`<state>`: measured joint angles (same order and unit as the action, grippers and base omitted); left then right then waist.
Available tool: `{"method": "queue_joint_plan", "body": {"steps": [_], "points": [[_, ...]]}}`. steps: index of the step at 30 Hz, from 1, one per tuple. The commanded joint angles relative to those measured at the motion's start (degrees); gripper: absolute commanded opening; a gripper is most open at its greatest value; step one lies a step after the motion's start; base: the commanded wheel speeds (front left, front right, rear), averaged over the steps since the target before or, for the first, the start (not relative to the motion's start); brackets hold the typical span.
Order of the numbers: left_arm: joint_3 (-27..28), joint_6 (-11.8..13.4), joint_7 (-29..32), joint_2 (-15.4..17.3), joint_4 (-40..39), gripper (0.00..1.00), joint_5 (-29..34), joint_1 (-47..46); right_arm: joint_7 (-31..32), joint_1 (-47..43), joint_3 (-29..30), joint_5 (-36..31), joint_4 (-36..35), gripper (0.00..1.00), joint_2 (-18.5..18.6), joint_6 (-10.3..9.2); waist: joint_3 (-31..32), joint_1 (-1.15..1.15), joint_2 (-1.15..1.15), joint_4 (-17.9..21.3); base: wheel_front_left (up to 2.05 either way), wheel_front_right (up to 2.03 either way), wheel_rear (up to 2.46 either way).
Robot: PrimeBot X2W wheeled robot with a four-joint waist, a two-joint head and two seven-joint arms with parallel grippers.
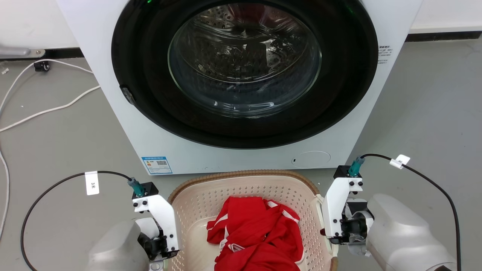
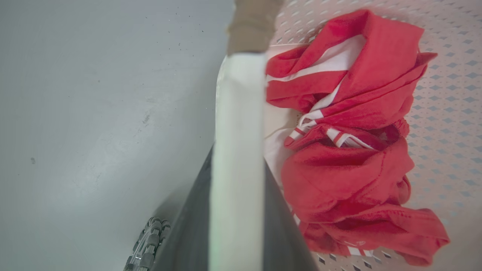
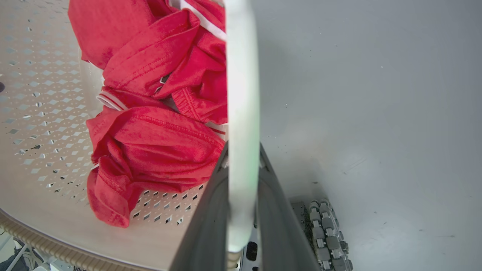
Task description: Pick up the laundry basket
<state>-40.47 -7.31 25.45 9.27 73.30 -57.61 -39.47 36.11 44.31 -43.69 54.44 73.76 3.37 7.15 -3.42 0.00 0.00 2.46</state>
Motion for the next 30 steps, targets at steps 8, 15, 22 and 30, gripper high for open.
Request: {"method": "queue_joint_plan", "body": {"steps": [8, 15, 22, 30], "points": [[-0.3, -0.3, -0.8, -0.9, -0.2, 0.00, -0.5, -0.9, 0.2, 0.5, -0.1, 0.9, -0.3, 0.00, -0.9, 0.63, -0.1, 0.00, 0.00, -0.1, 0.00, 0.00, 0.00], [-0.5, -0.3, -1.3, -1.0, -0.1, 0.00, -0.7, -1.0, 0.1, 0.5, -0.1, 1.0, -0.2, 0.00, -0.9, 0.63, -0.2, 0.00, 0.00, -0.1, 0.00, 0.00, 0.00], [-0.6, -0.3, -1.5, -1.1, 0.0, 0.00, -1.2, -1.2, -0.2, 0.7, 0.1, 0.9, -0.1, 0.00, -0.9, 0.63, -0.2, 0.00, 0.00, -0.5, 0.00, 0.00, 0.00], [-0.8, -0.3, -2.1, -0.9, 0.0, 0.00, -1.5, -1.3, -0.1, 0.6, 0.3, 1.0, -0.1, 0.00, -0.9, 0.63, -0.1, 0.00, 0.00, -0.5, 0.00, 0.00, 0.00]]}}
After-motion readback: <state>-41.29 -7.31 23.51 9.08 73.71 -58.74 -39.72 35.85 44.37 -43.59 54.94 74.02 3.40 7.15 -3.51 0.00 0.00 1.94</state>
